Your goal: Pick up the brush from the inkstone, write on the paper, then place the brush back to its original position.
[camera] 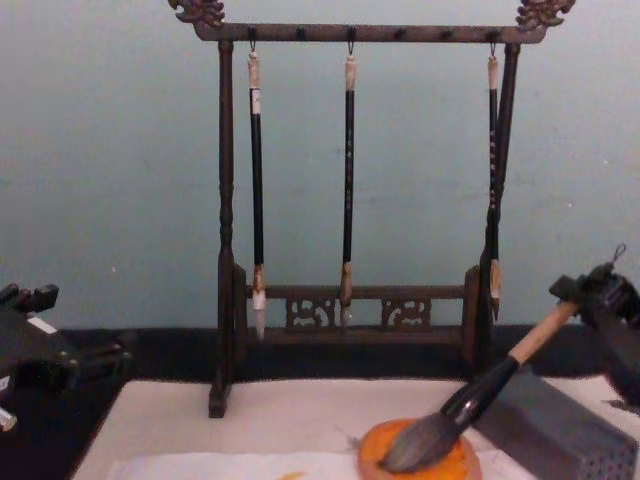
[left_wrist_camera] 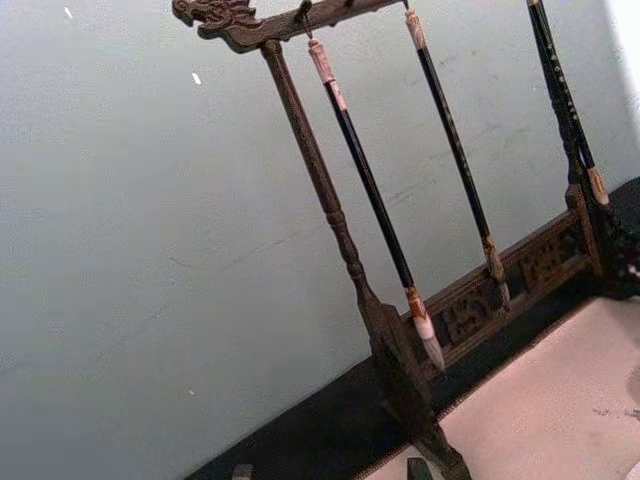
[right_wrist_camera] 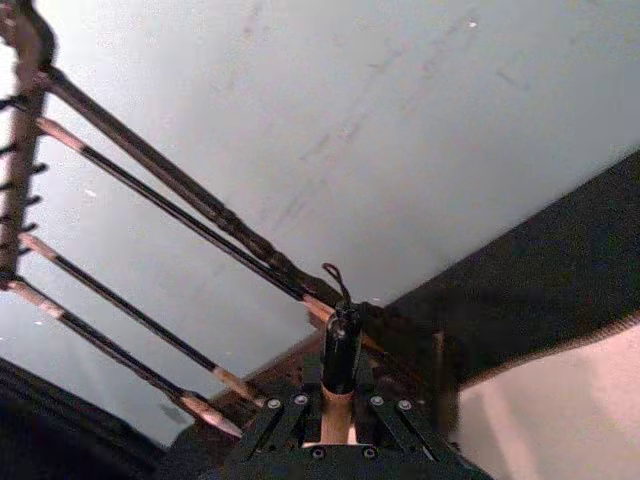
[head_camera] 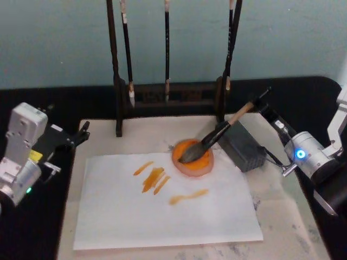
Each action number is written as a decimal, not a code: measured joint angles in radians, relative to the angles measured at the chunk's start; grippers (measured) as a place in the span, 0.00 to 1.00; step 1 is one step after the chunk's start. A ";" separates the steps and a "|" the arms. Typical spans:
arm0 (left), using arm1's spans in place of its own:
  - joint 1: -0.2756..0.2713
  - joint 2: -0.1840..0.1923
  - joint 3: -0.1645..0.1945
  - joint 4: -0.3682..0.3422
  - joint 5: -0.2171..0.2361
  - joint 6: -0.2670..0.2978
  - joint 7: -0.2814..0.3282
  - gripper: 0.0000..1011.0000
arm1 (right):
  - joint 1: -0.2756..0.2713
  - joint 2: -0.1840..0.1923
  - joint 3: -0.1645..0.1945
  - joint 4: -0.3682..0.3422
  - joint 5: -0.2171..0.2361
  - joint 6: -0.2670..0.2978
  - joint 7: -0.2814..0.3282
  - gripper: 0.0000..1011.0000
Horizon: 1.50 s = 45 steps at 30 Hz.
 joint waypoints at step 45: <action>0.000 0.000 0.000 0.000 0.000 0.000 0.000 0.99 | 0.034 0.199 -0.195 -0.390 -0.520 -0.203 0.109 0.18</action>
